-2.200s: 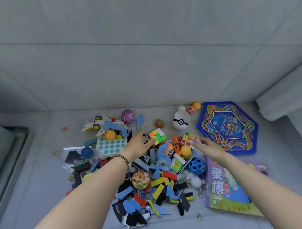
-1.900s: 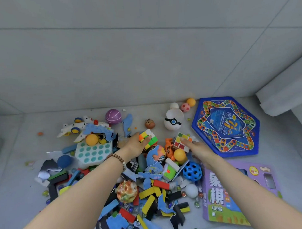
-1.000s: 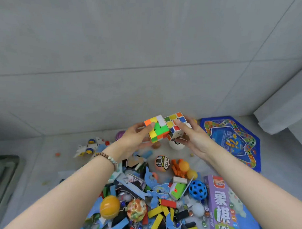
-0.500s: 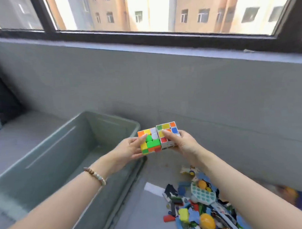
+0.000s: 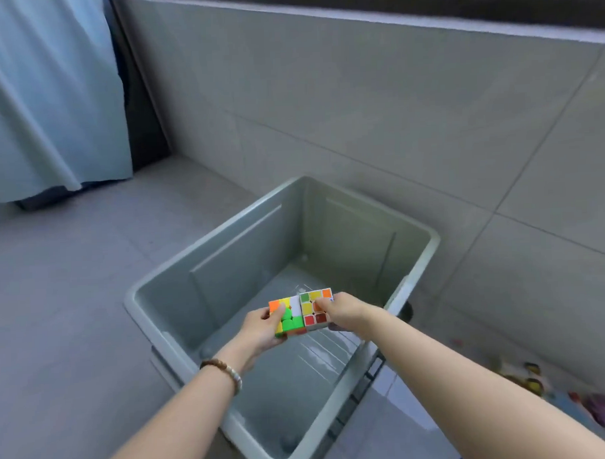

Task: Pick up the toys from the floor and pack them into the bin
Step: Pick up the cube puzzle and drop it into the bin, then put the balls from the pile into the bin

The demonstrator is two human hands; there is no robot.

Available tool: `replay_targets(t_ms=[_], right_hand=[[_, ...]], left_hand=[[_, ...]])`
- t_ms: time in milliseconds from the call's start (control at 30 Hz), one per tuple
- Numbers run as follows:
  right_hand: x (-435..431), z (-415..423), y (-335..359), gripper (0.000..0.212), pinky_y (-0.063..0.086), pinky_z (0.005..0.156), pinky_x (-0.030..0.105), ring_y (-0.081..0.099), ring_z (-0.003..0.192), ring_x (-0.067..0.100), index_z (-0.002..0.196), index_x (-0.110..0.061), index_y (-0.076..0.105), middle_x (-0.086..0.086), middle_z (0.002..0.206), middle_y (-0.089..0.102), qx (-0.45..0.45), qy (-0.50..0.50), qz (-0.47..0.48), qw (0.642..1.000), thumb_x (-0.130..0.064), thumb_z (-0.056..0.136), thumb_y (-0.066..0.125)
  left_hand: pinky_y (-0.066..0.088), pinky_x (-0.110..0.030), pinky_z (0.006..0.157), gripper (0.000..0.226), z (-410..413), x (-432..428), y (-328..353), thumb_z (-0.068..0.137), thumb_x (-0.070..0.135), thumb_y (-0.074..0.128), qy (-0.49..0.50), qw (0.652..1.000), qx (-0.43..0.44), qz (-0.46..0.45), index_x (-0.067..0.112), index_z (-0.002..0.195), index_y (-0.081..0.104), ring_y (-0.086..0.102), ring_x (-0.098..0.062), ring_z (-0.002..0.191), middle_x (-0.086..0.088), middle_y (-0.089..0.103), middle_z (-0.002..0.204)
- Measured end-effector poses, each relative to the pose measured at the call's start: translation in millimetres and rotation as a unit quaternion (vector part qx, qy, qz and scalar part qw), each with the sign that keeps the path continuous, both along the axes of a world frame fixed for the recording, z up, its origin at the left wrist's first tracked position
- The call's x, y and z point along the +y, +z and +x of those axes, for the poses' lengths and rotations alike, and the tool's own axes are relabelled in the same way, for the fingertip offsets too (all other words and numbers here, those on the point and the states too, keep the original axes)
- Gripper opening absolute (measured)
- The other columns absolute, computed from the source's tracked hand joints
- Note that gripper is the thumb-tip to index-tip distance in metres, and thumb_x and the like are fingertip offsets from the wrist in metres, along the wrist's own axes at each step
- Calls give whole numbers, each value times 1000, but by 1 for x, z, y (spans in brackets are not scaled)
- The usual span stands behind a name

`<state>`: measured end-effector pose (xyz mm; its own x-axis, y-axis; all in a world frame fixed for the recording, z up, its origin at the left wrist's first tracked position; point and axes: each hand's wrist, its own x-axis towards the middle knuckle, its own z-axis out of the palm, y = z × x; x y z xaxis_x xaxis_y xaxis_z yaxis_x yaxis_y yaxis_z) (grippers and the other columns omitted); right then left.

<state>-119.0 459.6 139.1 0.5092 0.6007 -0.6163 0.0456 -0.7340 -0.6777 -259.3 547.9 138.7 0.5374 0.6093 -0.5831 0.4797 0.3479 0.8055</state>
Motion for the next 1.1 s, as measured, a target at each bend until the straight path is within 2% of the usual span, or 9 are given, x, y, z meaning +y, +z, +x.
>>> replay_targets(t_ms=[100,200,333,467,600,800,900,967,1100], right_hand=[[2,3,-10,43,47,91,31,56,103,21,135,3,41,14,118,56,-28,-12,-8,1000,-19,98,39],[-14,17,10,45,31,106,34,44,129,25,141,-11,36,9,142,46,-250,129,-55,958,-29,99,38],[-61,50,38,67,12,115,38,52,109,21,75,-15,62,5,92,67,-427,309,-205,825,-58,96,14],[-103,54,35,77,28,104,31,45,84,20,48,-14,46,0,59,53,-445,279,-149,838,-63,93,8],[-159,53,36,77,36,95,30,53,95,20,79,-21,76,-8,64,59,-378,194,-99,900,-62,93,12],[-235,33,40,69,32,60,24,54,66,23,85,-5,70,7,58,54,-362,182,-60,912,-55,96,25],[-262,26,41,63,41,88,33,60,103,23,93,-4,68,9,94,69,-351,175,-32,919,-50,97,26],[-281,25,47,51,28,107,32,40,132,16,113,-13,66,3,133,56,-340,117,7,933,-47,98,31],[-343,43,60,46,26,111,33,32,137,11,129,-23,54,-5,148,38,-312,-4,39,949,-48,97,33]], left_hand=[[47,-34,97,50,2,9,-17,99,30,44,-24,999,29,13,8,142,35,49,-19,123,-6,43,143],[27,-34,114,59,1,10,-21,99,33,43,-42,993,65,91,9,148,22,31,-20,139,-6,28,154],[30,-27,108,57,13,-17,-8,97,32,47,-104,987,30,116,7,145,30,38,-18,135,-9,37,149],[34,-25,105,56,24,-54,9,93,46,49,-157,979,17,127,14,138,42,46,-15,128,-2,47,141],[34,-16,91,50,20,-118,25,90,53,49,-317,943,8,101,22,129,54,52,-3,111,10,56,128],[37,-16,90,46,15,-188,26,89,56,48,-384,917,10,108,25,119,65,56,-1,105,12,63,119],[41,-15,87,40,14,-206,30,90,52,50,-380,917,5,120,24,113,68,59,-2,102,10,66,114],[40,-16,89,39,19,-214,33,90,48,52,-377,916,-5,140,22,116,65,58,-4,106,8,65,116],[45,-25,93,41,52,-236,54,88,43,59,-338,919,-42,198,19,122,60,60,-12,107,3,65,114]])
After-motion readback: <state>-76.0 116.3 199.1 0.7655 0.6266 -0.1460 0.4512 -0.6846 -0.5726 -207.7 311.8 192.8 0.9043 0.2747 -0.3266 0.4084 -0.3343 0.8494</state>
